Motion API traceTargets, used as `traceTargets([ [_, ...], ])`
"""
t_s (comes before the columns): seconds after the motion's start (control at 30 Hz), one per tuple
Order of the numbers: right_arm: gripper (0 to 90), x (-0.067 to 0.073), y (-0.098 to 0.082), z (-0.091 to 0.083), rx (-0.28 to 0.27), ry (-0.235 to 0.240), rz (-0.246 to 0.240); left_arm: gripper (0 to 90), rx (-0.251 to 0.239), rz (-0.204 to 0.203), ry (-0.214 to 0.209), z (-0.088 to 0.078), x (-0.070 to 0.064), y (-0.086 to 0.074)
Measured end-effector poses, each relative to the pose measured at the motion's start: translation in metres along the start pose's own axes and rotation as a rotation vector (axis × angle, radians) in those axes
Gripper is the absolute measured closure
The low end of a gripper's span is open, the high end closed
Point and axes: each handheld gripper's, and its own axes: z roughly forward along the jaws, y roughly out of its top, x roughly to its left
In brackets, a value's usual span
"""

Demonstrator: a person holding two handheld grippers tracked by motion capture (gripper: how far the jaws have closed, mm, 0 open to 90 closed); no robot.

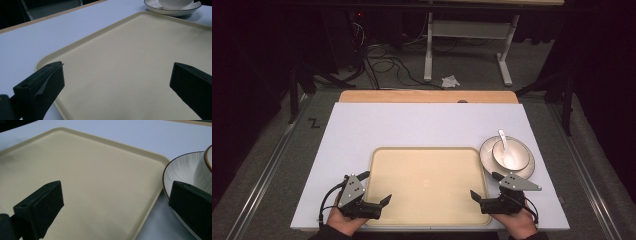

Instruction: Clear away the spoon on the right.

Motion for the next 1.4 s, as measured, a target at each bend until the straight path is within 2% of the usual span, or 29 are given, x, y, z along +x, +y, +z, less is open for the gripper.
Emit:
traceTargets([
  [0.13,0.2,-0.0033,-0.0008,-0.0024,-0.011,-0.009,0.016,0.3,0.004,0.006,-0.003,0.0013,-0.0005,0.0004],
  [0.4,0.2,-0.0044,-0.0012,-0.0016,-0.015,-0.010,0.008,0.3,0.003,0.004,-0.002,0.0009,-0.0004,0.0004],
  [1.1,1.0,-0.0049,-0.0030,0.0000,-0.006,0.018,0.006,0.2,0.001,0.007,-0.004,0.0009,-0.0008,0.0003],
  [1.4,9.8,-0.0043,-0.0032,-0.0025,-0.031,0.033,-0.010,0.3,0.000,0.010,-0.009,0.0013,-0.0008,0.0005],
])
